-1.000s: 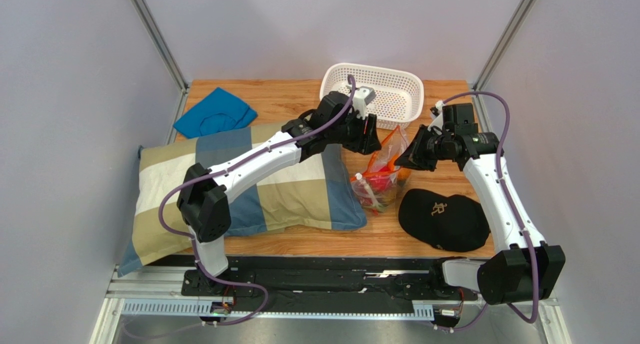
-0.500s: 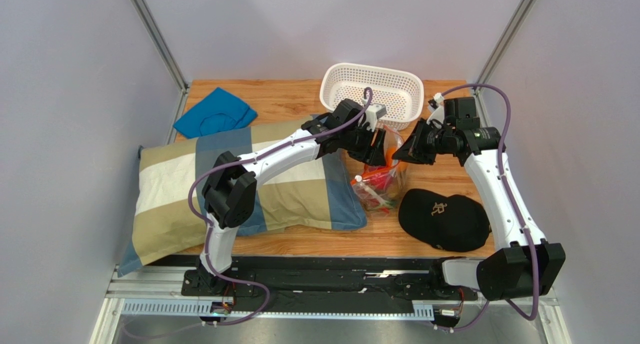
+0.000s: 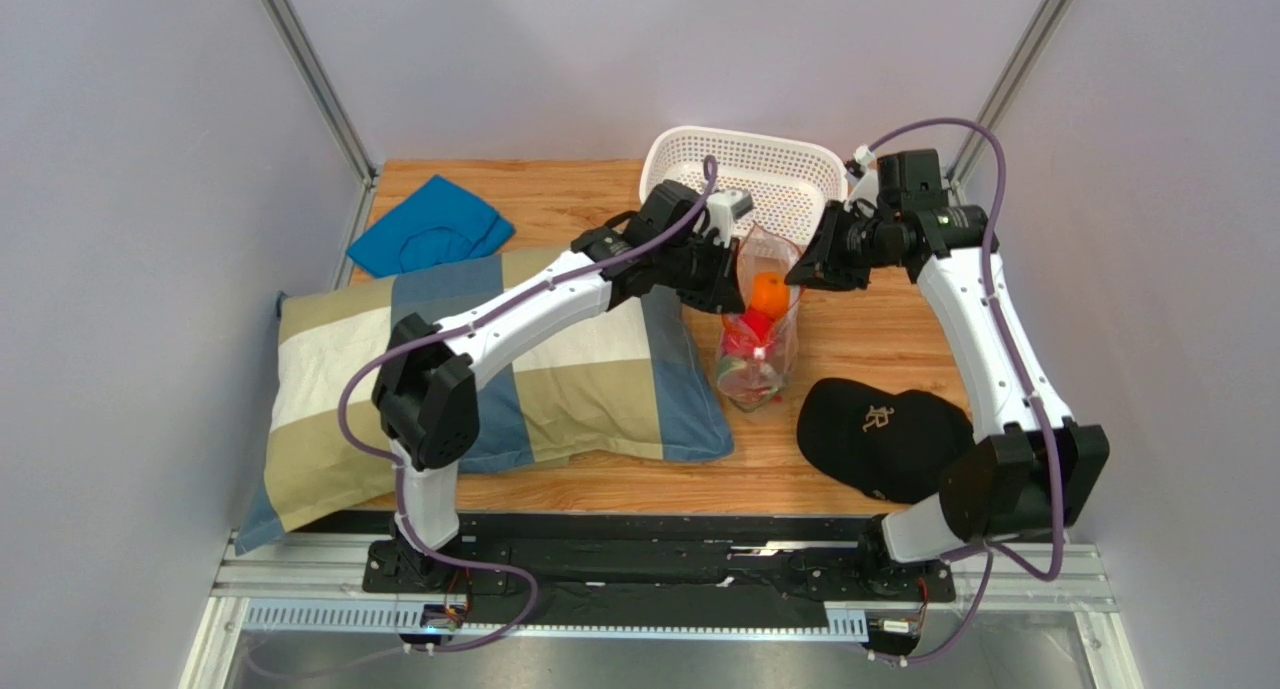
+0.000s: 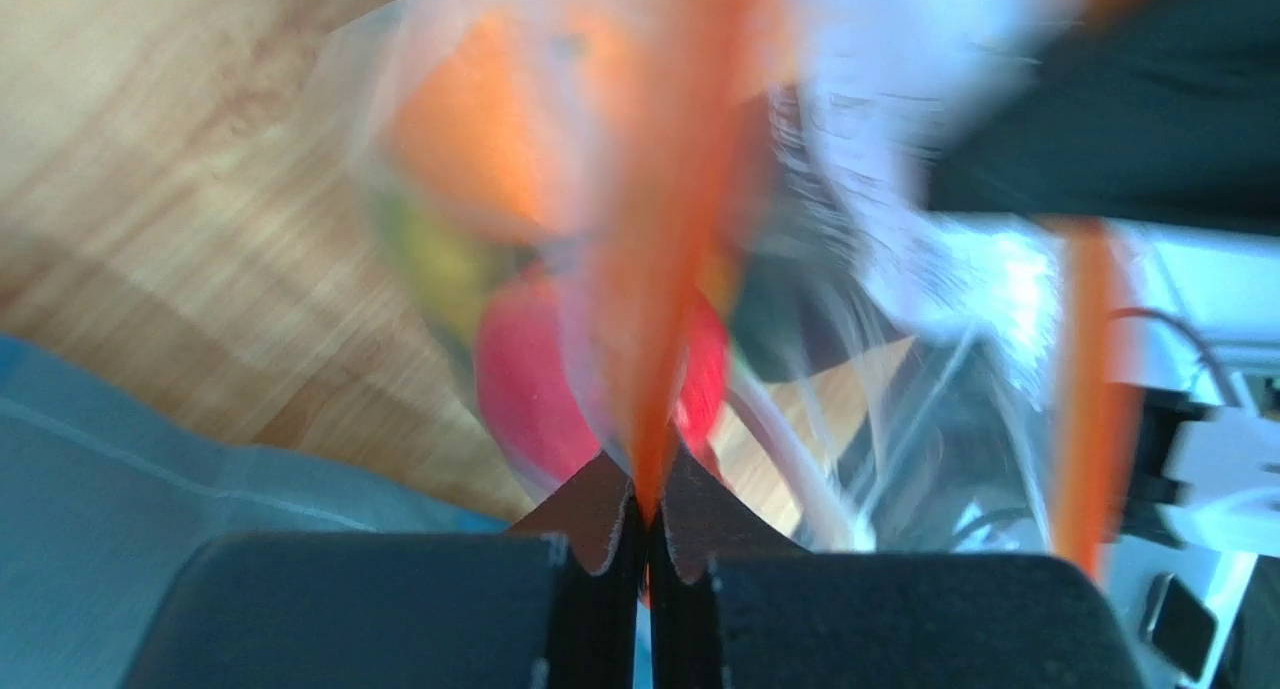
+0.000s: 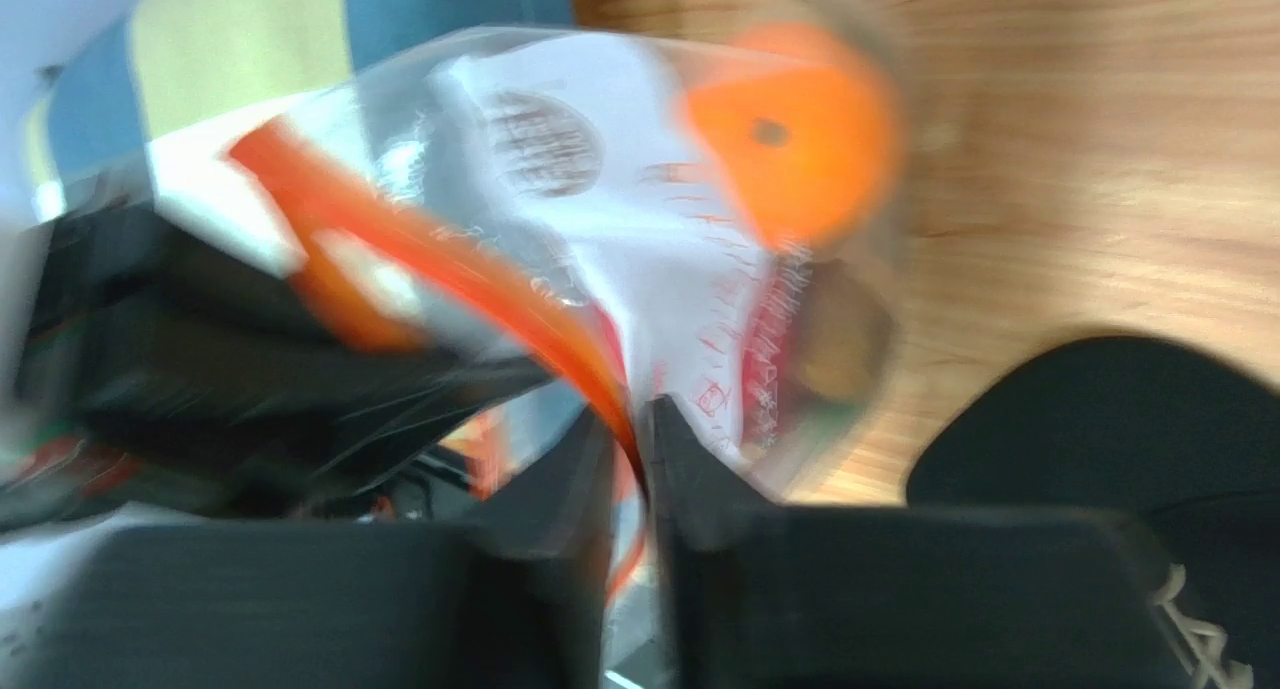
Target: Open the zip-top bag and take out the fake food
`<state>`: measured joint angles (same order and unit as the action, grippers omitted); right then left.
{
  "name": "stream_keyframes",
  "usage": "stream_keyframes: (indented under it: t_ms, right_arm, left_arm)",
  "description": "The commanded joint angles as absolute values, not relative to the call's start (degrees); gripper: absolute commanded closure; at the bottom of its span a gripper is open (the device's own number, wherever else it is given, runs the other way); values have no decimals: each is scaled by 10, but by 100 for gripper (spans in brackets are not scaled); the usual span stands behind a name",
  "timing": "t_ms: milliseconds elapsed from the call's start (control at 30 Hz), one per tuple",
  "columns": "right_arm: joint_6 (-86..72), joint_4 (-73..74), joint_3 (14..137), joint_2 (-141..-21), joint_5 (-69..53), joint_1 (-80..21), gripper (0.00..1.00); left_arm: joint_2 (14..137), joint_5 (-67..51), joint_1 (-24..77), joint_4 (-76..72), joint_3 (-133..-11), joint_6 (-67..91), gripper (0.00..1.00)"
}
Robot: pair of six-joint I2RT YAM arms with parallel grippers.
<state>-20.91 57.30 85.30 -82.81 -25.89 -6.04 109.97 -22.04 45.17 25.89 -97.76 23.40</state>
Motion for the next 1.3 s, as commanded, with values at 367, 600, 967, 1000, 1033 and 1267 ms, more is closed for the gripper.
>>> stream_keyframes:
  t_ms: [367, 600, 967, 1000, 1033, 1267]
  right_arm:
    - [-235, 784, 1072, -854, -110, -132, 41]
    - [-259, 715, 970, -825, -108, -182, 83]
    - [-226, 600, 879, -906, -139, -183, 51]
    - [-223, 595, 873, -906, -141, -182, 46]
    - [-222, 589, 856, -905, -142, -183, 37]
    - [-249, 503, 770, -914, -158, -192, 27]
  left_arm:
    - [1070, -241, 439, 212, -965, 378, 100]
    - [1088, -250, 439, 203, -977, 387, 100]
    - [1090, -254, 439, 197, -963, 384, 100]
    - [1091, -253, 439, 199, -963, 382, 100]
    - [1091, -252, 439, 200, -962, 380, 100]
    - [1096, -242, 439, 205, -944, 366, 100]
